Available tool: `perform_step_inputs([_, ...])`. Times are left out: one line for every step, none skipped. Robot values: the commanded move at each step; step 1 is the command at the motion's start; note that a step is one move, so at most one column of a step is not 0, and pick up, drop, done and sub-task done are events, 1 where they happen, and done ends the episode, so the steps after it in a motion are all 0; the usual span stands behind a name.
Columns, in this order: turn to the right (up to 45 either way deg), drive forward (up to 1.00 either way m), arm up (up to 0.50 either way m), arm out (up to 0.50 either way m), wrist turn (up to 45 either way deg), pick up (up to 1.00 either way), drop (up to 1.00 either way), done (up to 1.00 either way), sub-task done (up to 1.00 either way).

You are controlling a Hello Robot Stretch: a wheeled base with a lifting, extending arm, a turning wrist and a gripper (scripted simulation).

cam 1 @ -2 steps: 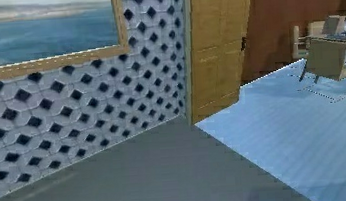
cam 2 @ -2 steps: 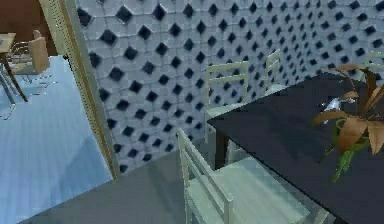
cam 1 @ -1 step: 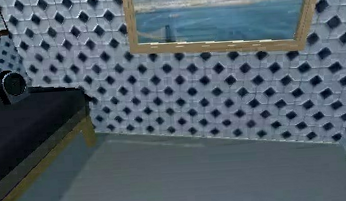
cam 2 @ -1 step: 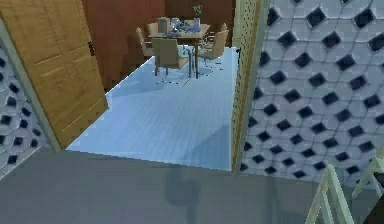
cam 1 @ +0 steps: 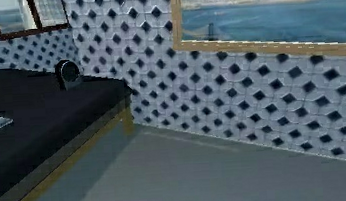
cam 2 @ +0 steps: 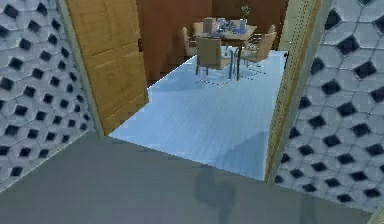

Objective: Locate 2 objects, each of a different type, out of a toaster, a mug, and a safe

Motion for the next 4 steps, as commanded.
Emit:
perform_step_inputs([0.0, 0.35, 0.0, 0.0, 0.0, 0.0, 0.0, 0.0, 0.0])
perform_step_inputs([45.0, 0.0, 0.0, 0.0, 0.0, 0.0, 0.0, 0.0, 0.0])
perform_step_inputs([45.0, 0.0, 0.0, 0.0, 0.0, 0.0, 0.0, 0.0, 0.0])
perform_step_inputs([15.0, 0.0, 0.0, 0.0, 0.0, 0.0, 0.0, 0.0, 0.0])
